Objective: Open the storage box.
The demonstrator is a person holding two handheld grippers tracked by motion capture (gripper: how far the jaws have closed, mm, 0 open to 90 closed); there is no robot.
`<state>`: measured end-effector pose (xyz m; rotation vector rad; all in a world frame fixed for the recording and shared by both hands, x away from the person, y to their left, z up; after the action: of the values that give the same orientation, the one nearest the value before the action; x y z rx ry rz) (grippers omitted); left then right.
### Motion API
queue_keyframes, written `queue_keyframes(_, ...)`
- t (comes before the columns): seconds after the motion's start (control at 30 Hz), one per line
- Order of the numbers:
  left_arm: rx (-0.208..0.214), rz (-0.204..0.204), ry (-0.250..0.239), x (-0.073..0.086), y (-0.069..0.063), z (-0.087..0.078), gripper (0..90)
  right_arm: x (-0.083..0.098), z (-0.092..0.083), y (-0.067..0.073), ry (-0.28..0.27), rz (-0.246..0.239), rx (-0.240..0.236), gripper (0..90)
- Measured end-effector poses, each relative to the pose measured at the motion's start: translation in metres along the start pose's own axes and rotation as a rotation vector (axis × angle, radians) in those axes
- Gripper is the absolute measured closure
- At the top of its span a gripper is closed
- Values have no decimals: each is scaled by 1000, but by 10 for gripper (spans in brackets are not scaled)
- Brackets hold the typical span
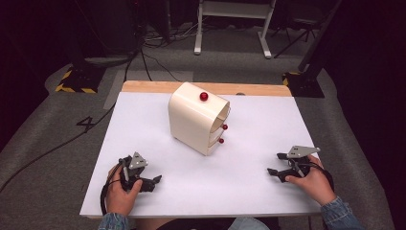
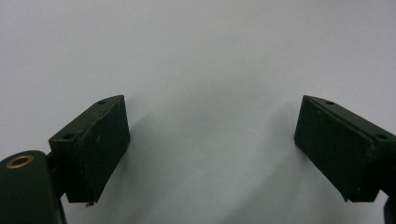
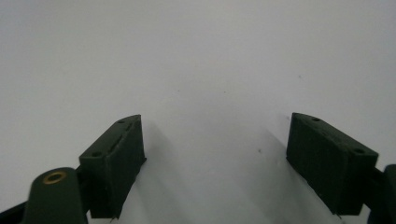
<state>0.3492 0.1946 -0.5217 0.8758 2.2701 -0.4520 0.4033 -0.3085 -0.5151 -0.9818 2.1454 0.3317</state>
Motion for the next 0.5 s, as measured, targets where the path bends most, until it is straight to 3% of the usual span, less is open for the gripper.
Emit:
queue_keyframes(0.07,1,-1,0,0,0,0,107,0,0,0,1,-4,1,226)
queue_keyframes(0.1,6,-4,1,0,0,0,107,-3,-3,3,6,-24,-29,378)
queue_keyframes(0.13,6,-5,1,0,0,0,107,-3,-4,5,6,-29,-41,407)
queue_keyframes(0.4,6,-5,-1,0,0,0,107,-22,-12,14,-59,9,-78,422)
queue_keyframes(0.5,6,-4,0,0,0,0,107,-33,-13,19,-97,-11,-101,416)
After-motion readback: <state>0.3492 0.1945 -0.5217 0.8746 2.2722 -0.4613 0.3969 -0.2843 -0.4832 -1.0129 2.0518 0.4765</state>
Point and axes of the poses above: each handheld gripper's, and its own axes: z roughly forward along the jaws, x roughly out of its underside, y roughly to its left, the point moved 5 cm from there along z, roughly forward along the jaws, and after that the axes turned 5 degrees about x, right-handed, at the moved point
